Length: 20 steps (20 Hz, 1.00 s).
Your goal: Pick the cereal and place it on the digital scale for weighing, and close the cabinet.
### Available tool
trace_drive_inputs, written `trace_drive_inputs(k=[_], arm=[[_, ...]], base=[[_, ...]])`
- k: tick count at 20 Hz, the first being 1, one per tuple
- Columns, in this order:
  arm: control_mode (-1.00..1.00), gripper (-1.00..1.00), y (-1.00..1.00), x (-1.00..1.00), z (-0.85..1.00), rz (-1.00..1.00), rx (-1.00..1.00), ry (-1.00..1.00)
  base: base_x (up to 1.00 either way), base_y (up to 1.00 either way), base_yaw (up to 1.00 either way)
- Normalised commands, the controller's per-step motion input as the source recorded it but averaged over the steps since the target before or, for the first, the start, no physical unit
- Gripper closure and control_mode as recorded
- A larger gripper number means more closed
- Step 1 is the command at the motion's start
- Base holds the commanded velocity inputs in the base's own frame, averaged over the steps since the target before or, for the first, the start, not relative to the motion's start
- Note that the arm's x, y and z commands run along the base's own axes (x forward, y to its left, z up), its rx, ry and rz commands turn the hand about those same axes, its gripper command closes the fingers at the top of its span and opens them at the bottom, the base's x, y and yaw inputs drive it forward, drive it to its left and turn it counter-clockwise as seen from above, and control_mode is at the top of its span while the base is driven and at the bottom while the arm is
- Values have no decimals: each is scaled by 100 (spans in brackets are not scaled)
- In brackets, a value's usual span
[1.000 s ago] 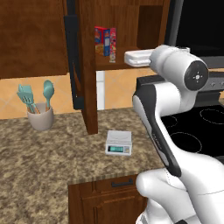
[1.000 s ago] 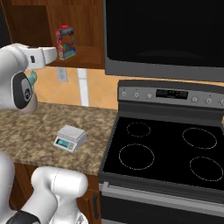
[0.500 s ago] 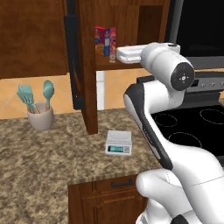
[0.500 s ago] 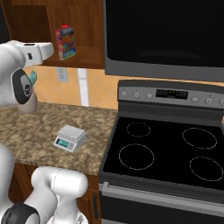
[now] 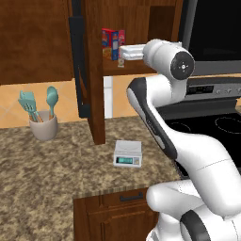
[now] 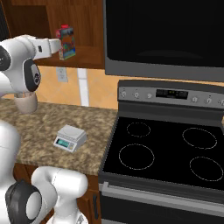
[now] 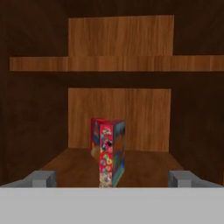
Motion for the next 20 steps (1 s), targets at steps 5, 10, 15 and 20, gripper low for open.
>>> trace_drive_inputs(k=[5,10,15,20], arm=[[-100,-100,0,56,0,0,0,1],[-100,-100,1,48,0,0,0,0],[-100,-100,14,51,-1,0,0,0],[-100,-100,9,46,0,0,0,0]], base=[[0,0,0],[0,0,0],[0,0,0],[0,0,0]])
